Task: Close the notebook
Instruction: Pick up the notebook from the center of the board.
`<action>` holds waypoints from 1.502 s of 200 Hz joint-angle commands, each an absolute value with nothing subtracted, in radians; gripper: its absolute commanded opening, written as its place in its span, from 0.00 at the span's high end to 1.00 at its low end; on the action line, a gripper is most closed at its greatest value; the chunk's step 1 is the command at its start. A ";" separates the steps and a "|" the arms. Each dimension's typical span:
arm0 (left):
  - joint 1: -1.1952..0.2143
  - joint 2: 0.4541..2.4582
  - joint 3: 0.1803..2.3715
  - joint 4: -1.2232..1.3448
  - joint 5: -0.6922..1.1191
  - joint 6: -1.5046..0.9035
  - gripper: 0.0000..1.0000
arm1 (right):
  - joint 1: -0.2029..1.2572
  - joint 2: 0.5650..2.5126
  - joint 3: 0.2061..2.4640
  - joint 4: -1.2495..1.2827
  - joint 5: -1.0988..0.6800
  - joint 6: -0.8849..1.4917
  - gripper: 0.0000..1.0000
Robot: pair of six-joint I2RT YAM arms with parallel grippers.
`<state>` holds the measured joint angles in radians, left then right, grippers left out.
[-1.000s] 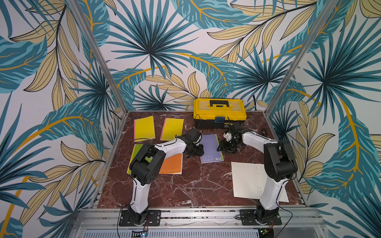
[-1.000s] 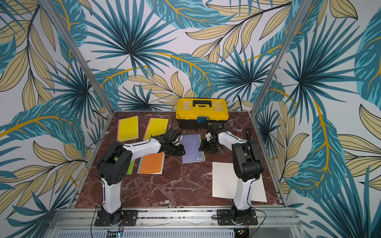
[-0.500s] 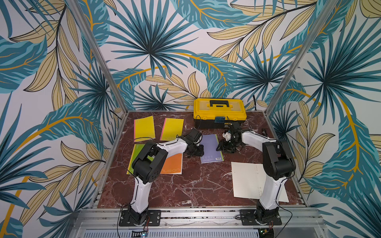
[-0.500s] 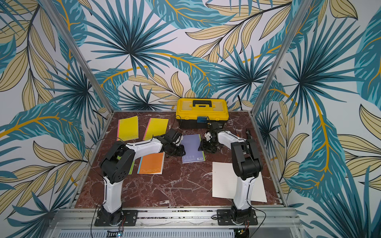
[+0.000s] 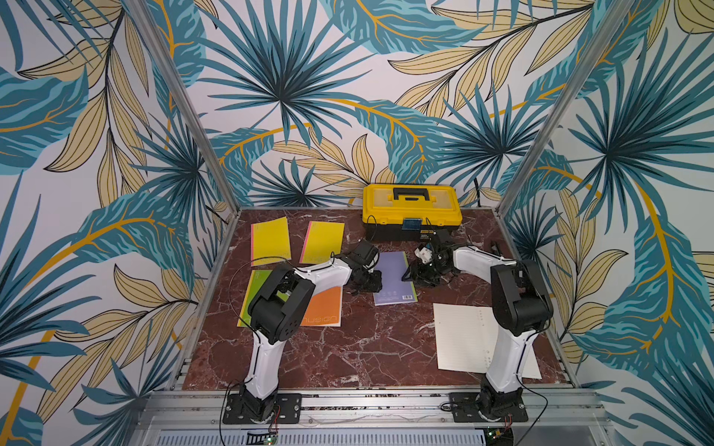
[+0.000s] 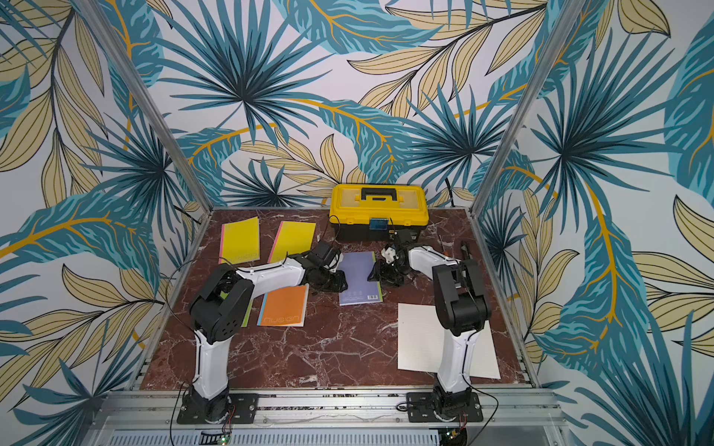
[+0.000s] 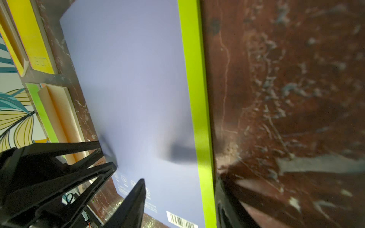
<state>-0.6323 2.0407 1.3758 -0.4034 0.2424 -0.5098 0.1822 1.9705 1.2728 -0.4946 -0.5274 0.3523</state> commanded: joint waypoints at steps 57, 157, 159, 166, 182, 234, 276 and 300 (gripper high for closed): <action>-0.639 2.069 1.371 -0.410 0.259 -0.518 0.60 | 0.195 1.984 1.192 -0.315 -0.673 0.501 0.44; -0.640 2.064 1.356 -0.402 0.265 -0.517 0.60 | 0.195 1.878 1.148 -0.261 -0.750 0.545 0.45; -0.640 2.065 1.356 -0.402 0.264 -0.518 0.60 | 0.195 1.877 1.147 -0.260 -0.754 0.546 0.45; -0.640 2.064 1.357 -0.402 0.265 -0.517 0.60 | 0.195 1.873 1.143 -0.252 -0.765 0.549 0.45; -0.639 2.065 1.356 -0.403 0.265 -0.517 0.60 | 0.195 1.870 1.142 -0.244 -0.782 0.556 0.45; -0.639 2.064 1.351 -0.399 0.270 -0.518 0.60 | 0.195 1.853 1.109 -0.135 -0.830 0.613 0.46; -0.640 2.060 1.347 -0.398 0.271 -0.517 0.60 | 0.196 1.864 1.097 -0.057 -0.870 0.667 0.47; -0.640 2.060 1.347 -0.397 0.274 -0.517 0.60 | 0.198 1.876 1.097 -0.062 -0.871 0.663 0.47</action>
